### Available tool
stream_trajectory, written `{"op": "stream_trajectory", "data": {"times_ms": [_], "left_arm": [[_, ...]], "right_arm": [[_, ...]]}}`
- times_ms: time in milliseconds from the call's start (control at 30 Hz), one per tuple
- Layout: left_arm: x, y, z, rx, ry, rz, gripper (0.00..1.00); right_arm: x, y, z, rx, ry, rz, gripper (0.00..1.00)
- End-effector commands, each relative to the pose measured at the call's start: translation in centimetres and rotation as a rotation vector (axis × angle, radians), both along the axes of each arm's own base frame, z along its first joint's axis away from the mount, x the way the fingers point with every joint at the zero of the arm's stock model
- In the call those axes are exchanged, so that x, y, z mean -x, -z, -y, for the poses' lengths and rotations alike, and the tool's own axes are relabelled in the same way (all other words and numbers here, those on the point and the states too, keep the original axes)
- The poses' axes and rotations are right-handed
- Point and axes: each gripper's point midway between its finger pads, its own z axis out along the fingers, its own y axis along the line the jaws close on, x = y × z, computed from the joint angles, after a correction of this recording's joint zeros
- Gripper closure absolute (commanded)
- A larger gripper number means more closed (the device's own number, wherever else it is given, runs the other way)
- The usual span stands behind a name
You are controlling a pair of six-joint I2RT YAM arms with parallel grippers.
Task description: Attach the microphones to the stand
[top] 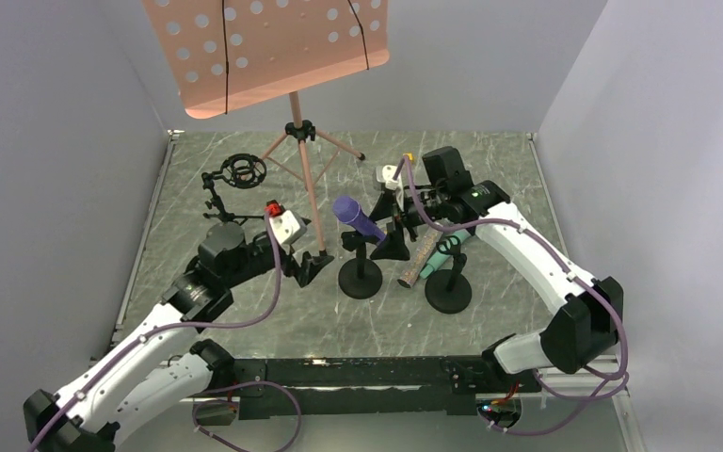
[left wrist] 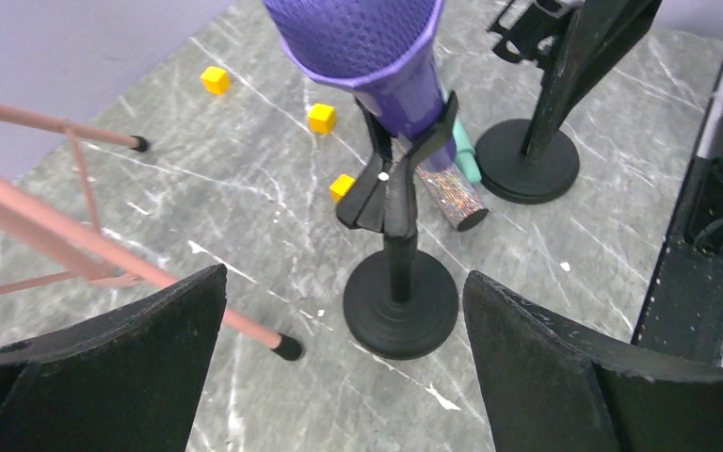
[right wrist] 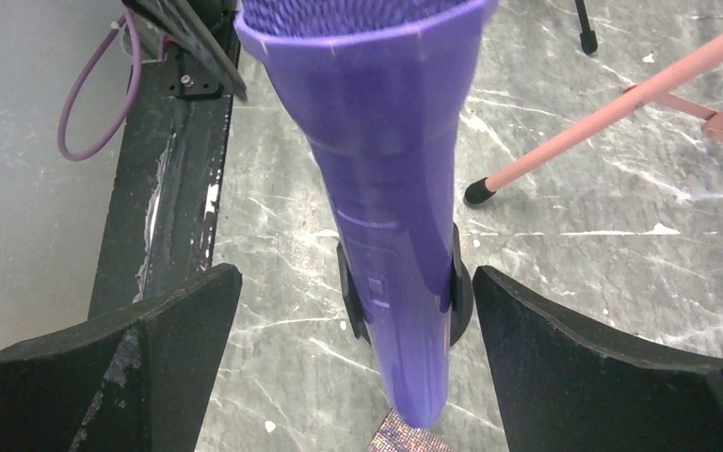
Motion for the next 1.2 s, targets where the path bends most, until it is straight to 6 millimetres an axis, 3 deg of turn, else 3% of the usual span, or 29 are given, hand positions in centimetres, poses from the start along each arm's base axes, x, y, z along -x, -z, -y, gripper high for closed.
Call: {"op": "stream_trajectory", "data": {"times_ms": [0, 233, 533, 1167], "left_arm": [[-0.2, -2.4, -3.2, -0.059, -0.125, 0.039, 0.01], [-1.3, -1.4, -7.8, -0.117, -0.352, 0.098, 0.01], [-1.5, -0.8, -9.5, -0.166, -0.412, 0.124, 0.01], [-1.7, -0.4, -8.8, -0.125, -0.367, 0.065, 0.01]], "right_arm": [[-0.6, -1.7, 0.6, -0.087, -0.009, 0.064, 0.0], [-0.2, -1.2, 1.6, -0.091, -0.056, 0.097, 0.0], [0.1, 0.5, 1.9, -0.059, -0.111, 0.119, 0.0], [-0.6, 0.6, 0.5, -0.065, -0.106, 0.088, 0.02]]}}
